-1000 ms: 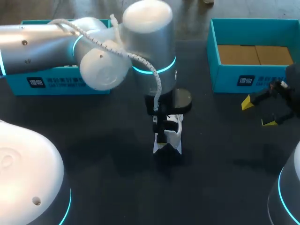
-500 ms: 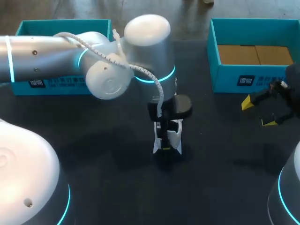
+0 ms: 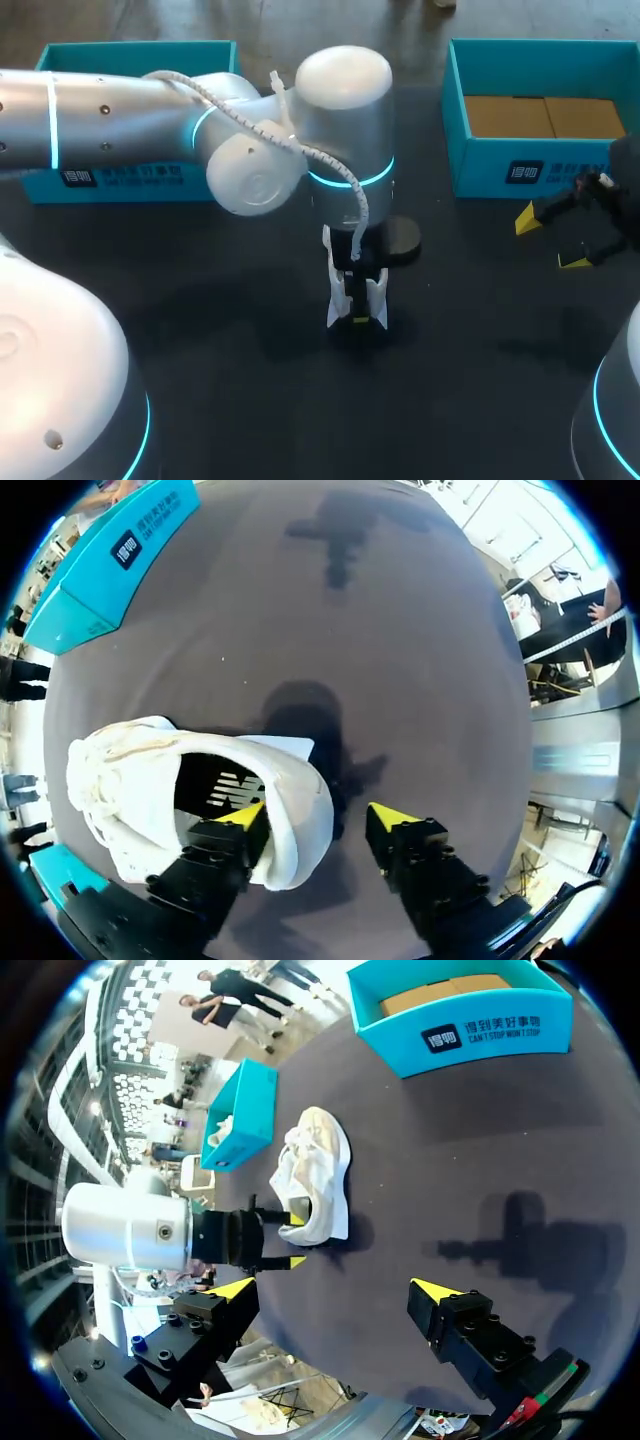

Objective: Take the shoe out of the shoebox, open the shoe tongue, remove and reinsert the insole, then place the shoe into the shoebox

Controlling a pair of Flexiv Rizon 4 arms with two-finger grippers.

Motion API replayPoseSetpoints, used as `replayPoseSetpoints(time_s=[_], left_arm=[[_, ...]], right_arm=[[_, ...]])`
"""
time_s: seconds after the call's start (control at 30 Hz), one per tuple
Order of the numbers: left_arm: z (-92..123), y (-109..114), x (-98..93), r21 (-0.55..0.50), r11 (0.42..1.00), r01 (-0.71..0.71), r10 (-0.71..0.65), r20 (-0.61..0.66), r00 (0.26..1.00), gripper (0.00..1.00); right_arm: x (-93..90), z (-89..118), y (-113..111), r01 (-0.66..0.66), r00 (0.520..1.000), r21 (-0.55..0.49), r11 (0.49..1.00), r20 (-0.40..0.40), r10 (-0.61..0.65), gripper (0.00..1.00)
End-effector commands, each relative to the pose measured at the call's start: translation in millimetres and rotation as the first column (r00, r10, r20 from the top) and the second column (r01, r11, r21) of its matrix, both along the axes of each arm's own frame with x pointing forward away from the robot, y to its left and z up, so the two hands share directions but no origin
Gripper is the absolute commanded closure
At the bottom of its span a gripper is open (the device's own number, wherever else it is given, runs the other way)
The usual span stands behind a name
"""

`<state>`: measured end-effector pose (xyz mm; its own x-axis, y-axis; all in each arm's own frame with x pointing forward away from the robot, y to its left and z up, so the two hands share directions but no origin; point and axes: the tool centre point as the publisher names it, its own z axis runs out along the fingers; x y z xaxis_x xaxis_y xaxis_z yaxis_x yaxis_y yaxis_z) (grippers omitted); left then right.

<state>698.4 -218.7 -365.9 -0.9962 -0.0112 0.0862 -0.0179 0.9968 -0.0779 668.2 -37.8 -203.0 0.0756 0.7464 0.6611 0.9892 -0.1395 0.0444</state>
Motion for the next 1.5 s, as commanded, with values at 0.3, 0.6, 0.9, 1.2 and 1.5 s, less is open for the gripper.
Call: replayPoseSetpoints(time_s=[0.3, 0.6, 0.9, 1.2, 1.5], left_arm=[[-7, -3, 1.8, 0.022, 1.0, -0.003, 0.004, -0.011, 1.0, 0.55], [-13, -5, 1.3, 0.031, 0.999, -0.008, 0.009, -0.015, 1.0, 0.64], [-15, -2, 5.3, 0.038, 0.999, -0.022, 0.023, -0.004, 1.0, 1.0], [-11, 1, 9.0, 0.026, 0.999, -0.023, 0.023, -0.002, 1.0, 1.0], [5, 8, 13.8, 0.008, 1.0, -0.016, 0.016, -0.001, 1.0, 1.0]], right_arm=[[-0.4, 0, 1, 0.001, 1.0, -0.003, 1.0, 0.0, -0.001, 0.0], [-0.4, 0, 1, 0.001, 1.0, -0.003, 1.0, 0.0, -0.001, 0.0], [-0.4, 0, 1, 0.001, 1.0, -0.003, 1.0, 0.0, -0.001, 0.0], [-0.4, 0, 1, 0.001, 1.0, -0.003, 1.0, 0.0, -0.001, 0.0], [-0.4, 0, 1, 0.001, 1.0, -0.003, 1.0, 0.0, -0.001, 0.0]])
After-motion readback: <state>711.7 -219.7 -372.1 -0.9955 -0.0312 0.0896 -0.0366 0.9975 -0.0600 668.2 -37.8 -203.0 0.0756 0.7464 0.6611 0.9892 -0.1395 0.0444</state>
